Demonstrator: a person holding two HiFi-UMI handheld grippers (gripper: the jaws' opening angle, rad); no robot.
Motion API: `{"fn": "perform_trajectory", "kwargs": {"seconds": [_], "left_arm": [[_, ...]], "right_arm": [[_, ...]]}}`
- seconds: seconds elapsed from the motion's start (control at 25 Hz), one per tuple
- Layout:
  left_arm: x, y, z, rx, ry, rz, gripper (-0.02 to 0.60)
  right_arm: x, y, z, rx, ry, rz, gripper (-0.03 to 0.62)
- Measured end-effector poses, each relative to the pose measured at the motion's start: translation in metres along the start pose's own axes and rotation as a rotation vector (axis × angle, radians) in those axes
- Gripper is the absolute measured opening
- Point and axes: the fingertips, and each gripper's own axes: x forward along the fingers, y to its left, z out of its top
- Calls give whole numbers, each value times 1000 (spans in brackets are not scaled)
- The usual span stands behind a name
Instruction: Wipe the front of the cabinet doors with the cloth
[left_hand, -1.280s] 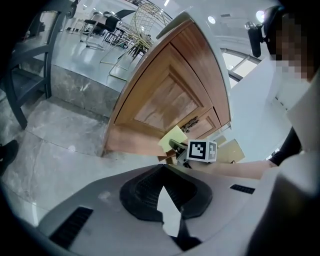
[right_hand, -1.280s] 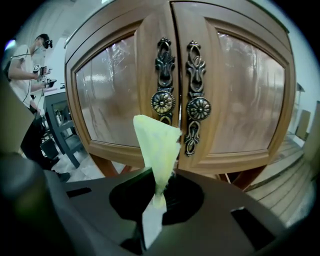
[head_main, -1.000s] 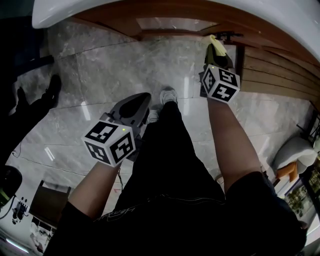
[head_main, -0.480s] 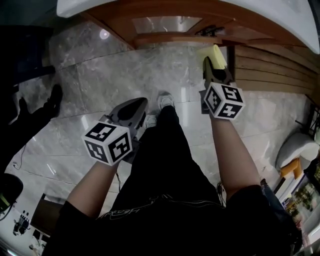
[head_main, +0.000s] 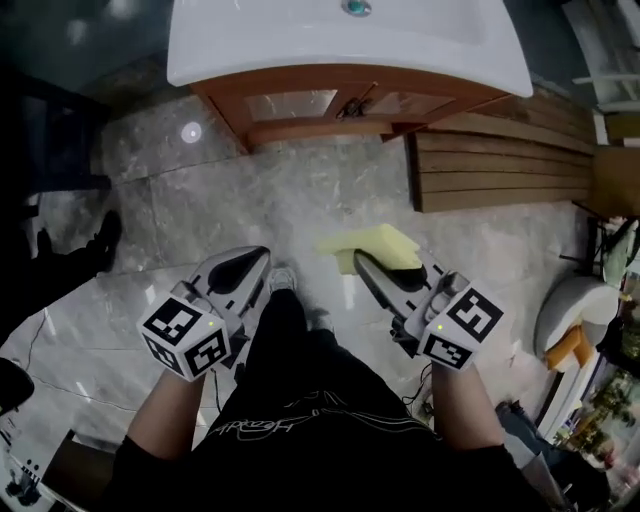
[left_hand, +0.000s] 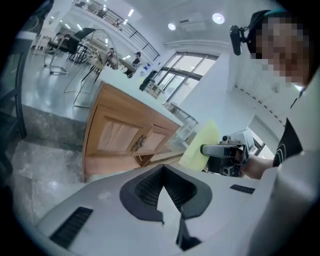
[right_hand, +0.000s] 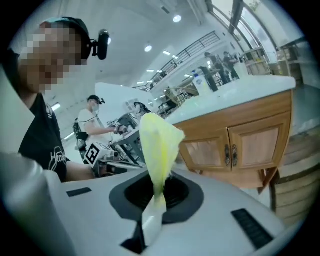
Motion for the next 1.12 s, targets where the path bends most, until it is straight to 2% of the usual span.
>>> {"fn": "perform_trajectory", "kwargs": {"seconds": [0.24, 0.4, 0.52, 0.72, 0.84, 1.0, 1.12], "left_arm": [[-65, -103, 21, 18, -135, 1, 6], [-104, -193, 27, 129, -239, 10, 6], [-132, -261, 18, 226, -272, 12, 6], [-178, -366, -1, 339, -338, 9, 6], [-203, -411, -5, 419, -357, 11, 6], [-227, -454, -14, 477, -349, -8, 6], [-238, -474, -14, 519, -361, -24, 6]], "right_arm": [[-94, 80, 11, -77, -14, 49, 40], [-162, 128, 14, -156, -89, 73, 40], [-212, 166, 17, -234, -150, 40, 40], [-292, 235, -1, -341, -170, 36, 40], [-325, 265, -6, -429, -168, 11, 40], [-353, 303, -8, -391, -202, 78, 40], [-366, 327, -9, -316, -214, 186, 40]]}}
